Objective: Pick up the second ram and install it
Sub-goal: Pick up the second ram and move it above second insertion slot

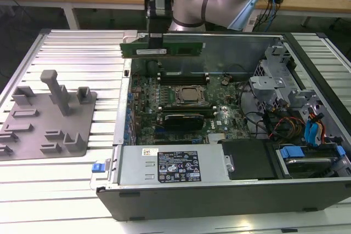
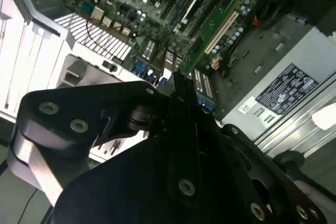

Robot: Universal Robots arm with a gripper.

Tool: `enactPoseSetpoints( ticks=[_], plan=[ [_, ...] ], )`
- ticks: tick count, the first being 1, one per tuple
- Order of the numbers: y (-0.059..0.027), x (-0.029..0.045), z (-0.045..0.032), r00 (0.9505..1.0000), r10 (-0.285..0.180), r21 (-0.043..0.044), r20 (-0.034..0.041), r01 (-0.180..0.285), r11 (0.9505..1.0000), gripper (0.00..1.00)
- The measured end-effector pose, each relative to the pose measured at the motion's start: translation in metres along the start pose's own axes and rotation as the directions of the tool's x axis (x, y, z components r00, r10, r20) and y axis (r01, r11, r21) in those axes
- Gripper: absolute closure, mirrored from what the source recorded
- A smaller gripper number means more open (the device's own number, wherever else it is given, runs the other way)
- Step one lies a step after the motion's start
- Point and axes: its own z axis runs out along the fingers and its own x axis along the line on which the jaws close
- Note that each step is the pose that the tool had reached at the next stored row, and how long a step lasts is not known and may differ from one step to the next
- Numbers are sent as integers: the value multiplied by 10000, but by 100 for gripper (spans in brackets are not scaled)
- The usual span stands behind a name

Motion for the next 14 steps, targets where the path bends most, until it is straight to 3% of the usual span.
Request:
enactPoseSetpoints(
  ticks=[4,7,11,14],
  plan=[
    [-259,-9,157,10000,-1,-5,0,1,10000,91],
    [-363,-17,254,10000,-1,-6,0,1,10000,91],
    [-580,-21,435,10000,-1,-13,2,1,10000,91],
    [-628,-36,505,10000,-1,-15,-1,1,10000,91]
  ],
)
